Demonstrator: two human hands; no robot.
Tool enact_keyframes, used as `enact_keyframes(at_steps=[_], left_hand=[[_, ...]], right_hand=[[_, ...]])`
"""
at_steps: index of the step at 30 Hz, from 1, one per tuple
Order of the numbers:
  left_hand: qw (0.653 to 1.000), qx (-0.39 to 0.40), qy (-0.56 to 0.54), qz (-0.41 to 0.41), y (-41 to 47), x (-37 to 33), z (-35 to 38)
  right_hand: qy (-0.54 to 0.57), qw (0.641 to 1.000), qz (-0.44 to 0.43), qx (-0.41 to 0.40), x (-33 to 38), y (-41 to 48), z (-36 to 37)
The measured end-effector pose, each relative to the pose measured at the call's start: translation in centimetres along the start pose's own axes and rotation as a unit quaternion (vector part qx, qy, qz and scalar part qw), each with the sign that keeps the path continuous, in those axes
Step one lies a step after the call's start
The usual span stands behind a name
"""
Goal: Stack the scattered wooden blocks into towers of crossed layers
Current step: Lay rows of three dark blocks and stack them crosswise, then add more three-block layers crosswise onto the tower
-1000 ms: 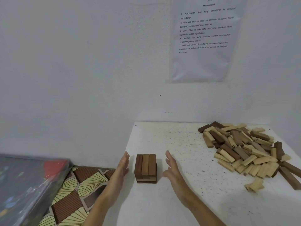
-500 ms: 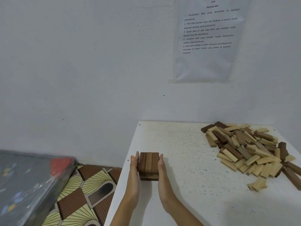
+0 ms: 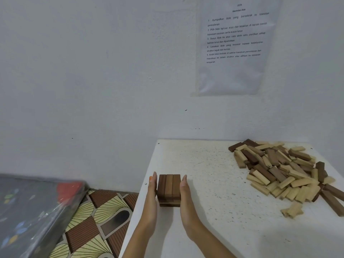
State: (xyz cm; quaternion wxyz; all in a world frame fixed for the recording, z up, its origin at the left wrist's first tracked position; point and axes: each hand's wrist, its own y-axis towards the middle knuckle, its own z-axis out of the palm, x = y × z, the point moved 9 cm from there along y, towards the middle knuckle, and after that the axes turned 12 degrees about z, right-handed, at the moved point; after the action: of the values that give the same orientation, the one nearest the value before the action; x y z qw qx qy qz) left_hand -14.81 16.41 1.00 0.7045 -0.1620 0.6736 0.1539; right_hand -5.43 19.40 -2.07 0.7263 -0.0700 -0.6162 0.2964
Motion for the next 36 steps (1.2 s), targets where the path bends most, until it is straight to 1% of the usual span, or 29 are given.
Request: enact_keyframes(at_steps=[4,7,12,15,17,20,23,30,34,36], left_hand=[[0.999,-0.007,0.023,0.047,0.2,-2.0,-0.2],[0.996,0.008,0.042,0.085,-0.2,-4.1,1.0],[0.988,0.069,0.056,0.126,-1.1,-7.1,5.6],[0.986,0.096,0.045,0.132,-1.7,-8.1,9.0],[0.982,0.127,0.033,0.133,-2.2,-8.5,11.7],[0.972,0.188,0.029,0.141,-2.7,-7.9,15.9],[0.963,0.230,0.035,0.137,-2.9,-6.7,19.7],[0.957,0.260,0.070,0.106,-2.7,-3.0,26.0],[0.948,0.263,0.116,0.136,-2.0,-2.2,28.7],[0.946,0.256,0.125,0.152,-1.2,-2.1,29.9]], right_hand=[[-0.012,1.000,0.007,-0.011,1.6,-0.7,-1.4],[-0.018,0.999,-0.018,-0.035,3.4,-1.4,-3.5],[-0.006,0.994,-0.078,-0.076,6.5,-2.7,-7.2],[0.014,0.990,-0.107,-0.092,8.4,-4.1,-9.8],[0.019,0.987,-0.121,-0.105,9.2,-5.0,-11.8],[0.017,0.982,-0.131,-0.136,10.0,-6.3,-15.3],[-0.003,0.974,-0.135,-0.181,10.1,-7.4,-19.3],[0.004,0.948,-0.135,-0.287,9.8,-9.2,-29.8],[0.008,0.932,-0.137,-0.335,10.4,-9.5,-34.6],[-0.011,0.924,-0.144,-0.354,11.0,-9.2,-36.3]])
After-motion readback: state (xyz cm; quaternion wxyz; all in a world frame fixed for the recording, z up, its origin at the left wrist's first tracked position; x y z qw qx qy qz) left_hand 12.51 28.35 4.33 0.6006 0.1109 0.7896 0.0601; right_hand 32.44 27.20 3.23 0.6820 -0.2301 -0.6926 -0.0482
